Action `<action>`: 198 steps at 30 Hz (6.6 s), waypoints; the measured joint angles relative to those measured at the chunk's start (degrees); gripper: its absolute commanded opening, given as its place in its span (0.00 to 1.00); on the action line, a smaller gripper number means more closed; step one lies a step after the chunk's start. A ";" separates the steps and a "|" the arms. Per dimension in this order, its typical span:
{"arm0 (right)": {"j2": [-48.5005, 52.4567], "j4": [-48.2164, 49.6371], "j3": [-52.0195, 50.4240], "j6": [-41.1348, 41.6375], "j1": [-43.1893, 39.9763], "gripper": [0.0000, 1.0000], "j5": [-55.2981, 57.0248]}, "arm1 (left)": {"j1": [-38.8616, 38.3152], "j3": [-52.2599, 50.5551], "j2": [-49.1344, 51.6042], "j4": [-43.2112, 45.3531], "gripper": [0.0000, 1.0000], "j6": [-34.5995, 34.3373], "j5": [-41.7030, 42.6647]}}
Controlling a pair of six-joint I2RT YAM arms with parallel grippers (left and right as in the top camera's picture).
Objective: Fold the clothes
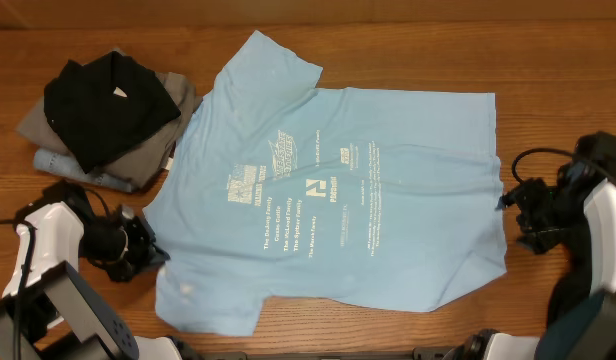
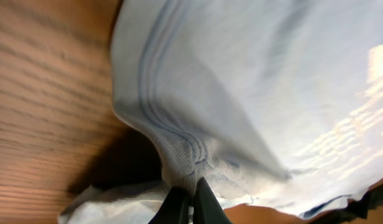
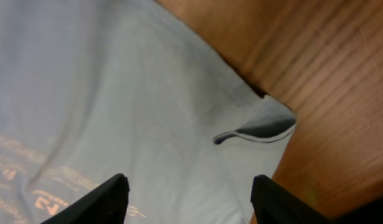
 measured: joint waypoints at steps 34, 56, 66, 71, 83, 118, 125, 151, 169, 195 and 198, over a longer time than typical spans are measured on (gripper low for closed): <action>6.34 11.32 -18.27 -3.37 4.04 0.54 -1.55 | 0.00 2.21 -2.84 0.02 0.09 2.34 0.39; 6.34 10.54 -18.29 -0.59 4.04 0.12 -1.95 | 0.00 2.21 -2.84 0.42 0.10 2.34 0.39; 6.34 9.79 -18.29 -0.63 4.04 0.16 -1.97 | 0.00 2.21 -2.84 0.42 0.11 2.40 0.39; 6.34 9.77 -18.29 -0.85 4.04 0.04 -1.95 | 0.00 2.21 -2.84 0.39 0.11 2.56 0.39; 6.23 8.33 -17.18 -2.40 4.04 0.04 -1.92 | 0.00 2.21 -2.84 0.42 0.11 2.56 0.39; 1.18 9.20 -13.79 -3.41 4.04 0.04 -2.54 | -3.39 -1.22 -2.84 2.01 0.57 -1.60 -12.48; 1.18 9.64 -13.79 -3.37 4.04 0.04 -2.64 | 1.14 -6.16 -2.91 8.94 0.64 -2.89 -14.08; 1.18 9.11 -8.20 -4.24 4.04 0.04 -3.56 | 0.76 2.19 -3.74 -1.60 0.04 2.82 3.32; 1.18 27.26 -7.13 -4.87 4.04 0.04 -17.11 | 0.76 7.26 -3.74 3.13 0.05 3.82 8.11; 1.18 31.45 -7.13 -4.83 4.04 0.04 -20.06 | -21.18 5.16 -3.74 -1.22 0.46 9.25 2.89; 1.18 31.43 -7.13 -4.85 4.04 0.04 -20.02 | -29.79 1.40 -3.74 2.64 0.48 6.32 -3.63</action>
